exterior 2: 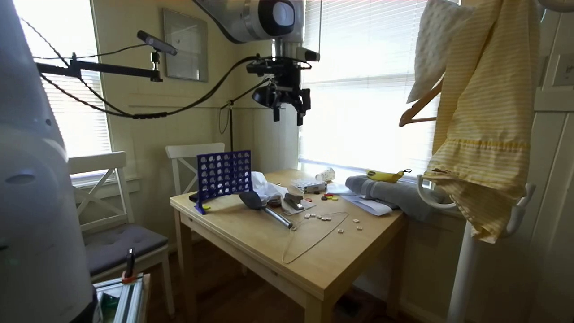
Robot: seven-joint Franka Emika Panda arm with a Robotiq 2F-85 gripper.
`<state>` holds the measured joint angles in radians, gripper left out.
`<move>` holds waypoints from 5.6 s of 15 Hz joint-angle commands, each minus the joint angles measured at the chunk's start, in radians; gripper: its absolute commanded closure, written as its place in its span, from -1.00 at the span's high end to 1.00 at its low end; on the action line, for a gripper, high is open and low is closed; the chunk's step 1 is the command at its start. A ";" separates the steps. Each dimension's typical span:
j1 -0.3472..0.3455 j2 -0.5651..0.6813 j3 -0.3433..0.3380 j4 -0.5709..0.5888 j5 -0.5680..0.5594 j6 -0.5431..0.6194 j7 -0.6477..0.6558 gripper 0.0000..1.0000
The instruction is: Place two clothes hangers on the table
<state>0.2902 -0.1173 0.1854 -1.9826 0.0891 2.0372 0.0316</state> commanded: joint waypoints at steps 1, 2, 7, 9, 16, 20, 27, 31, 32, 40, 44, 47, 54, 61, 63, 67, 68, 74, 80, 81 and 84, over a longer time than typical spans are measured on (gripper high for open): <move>-0.021 -0.007 0.020 -0.006 0.002 -0.003 -0.003 1.00; -0.021 -0.007 0.020 -0.011 0.002 -0.003 -0.003 1.00; -0.094 -0.163 0.005 -0.055 -0.237 0.047 0.103 1.00; -0.133 -0.243 -0.001 -0.073 -0.279 0.042 0.143 1.00; -0.194 -0.419 -0.130 -0.176 -0.185 0.132 0.035 1.00; -0.145 -0.416 -0.263 -0.211 -0.066 0.150 -0.262 1.00; -0.194 -0.380 -0.255 -0.187 -0.067 0.144 -0.287 1.00; -0.216 -0.356 -0.270 -0.184 -0.071 0.196 -0.295 1.00; -0.223 -0.352 -0.269 -0.184 -0.074 0.209 -0.289 1.00; -0.272 -0.279 -0.239 -0.138 -0.144 0.312 -0.246 1.00; -0.276 -0.218 -0.257 -0.134 -0.121 0.403 -0.258 1.00; -0.246 -0.156 -0.295 -0.119 -0.033 0.452 -0.313 1.00; -0.226 -0.050 -0.313 -0.066 0.126 0.497 -0.418 1.00; -0.244 0.020 -0.275 -0.009 0.145 0.483 -0.413 0.94; -0.247 0.033 -0.269 0.001 0.142 0.482 -0.409 0.52; -0.251 0.048 -0.259 0.012 0.130 0.484 -0.399 -0.04; -0.252 0.050 -0.257 0.013 0.128 0.484 -0.397 -0.17; -0.264 0.055 -0.249 0.012 0.092 0.493 -0.355 -0.97; -0.288 0.011 -0.235 -0.009 -0.092 0.497 -0.207 -0.93; -0.290 -0.005 -0.231 -0.010 -0.126 0.496 -0.179 -0.93; -0.296 -0.040 -0.219 -0.005 -0.211 0.481 -0.118 -0.93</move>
<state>0.0164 -0.1097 -0.0594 -1.9855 -0.0384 2.5243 -0.1577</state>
